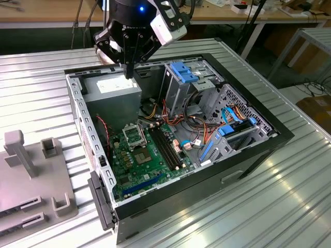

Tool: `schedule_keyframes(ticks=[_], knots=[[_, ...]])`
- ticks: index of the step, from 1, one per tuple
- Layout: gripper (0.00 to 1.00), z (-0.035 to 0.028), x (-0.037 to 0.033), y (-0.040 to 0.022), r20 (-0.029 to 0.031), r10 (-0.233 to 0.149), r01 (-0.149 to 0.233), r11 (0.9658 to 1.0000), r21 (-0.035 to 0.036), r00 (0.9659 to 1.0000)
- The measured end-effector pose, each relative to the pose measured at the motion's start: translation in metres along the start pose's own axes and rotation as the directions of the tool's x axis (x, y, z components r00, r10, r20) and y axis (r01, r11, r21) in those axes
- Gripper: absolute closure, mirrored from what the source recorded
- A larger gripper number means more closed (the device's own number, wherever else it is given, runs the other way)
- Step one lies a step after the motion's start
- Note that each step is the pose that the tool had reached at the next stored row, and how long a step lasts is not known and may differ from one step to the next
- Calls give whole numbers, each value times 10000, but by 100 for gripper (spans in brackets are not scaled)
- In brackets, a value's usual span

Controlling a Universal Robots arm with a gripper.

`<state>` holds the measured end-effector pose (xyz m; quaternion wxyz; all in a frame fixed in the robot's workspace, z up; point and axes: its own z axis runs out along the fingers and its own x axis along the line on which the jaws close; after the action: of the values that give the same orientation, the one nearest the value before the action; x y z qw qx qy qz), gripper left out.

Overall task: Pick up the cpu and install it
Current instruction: 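Reach for the cpu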

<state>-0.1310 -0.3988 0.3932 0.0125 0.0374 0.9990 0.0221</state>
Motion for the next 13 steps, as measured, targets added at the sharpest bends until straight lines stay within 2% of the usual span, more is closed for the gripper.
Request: schedule_keyframes(ticks=[13], knots=[[89,-2,87,-6,0,0,0,10000,0,10000]])
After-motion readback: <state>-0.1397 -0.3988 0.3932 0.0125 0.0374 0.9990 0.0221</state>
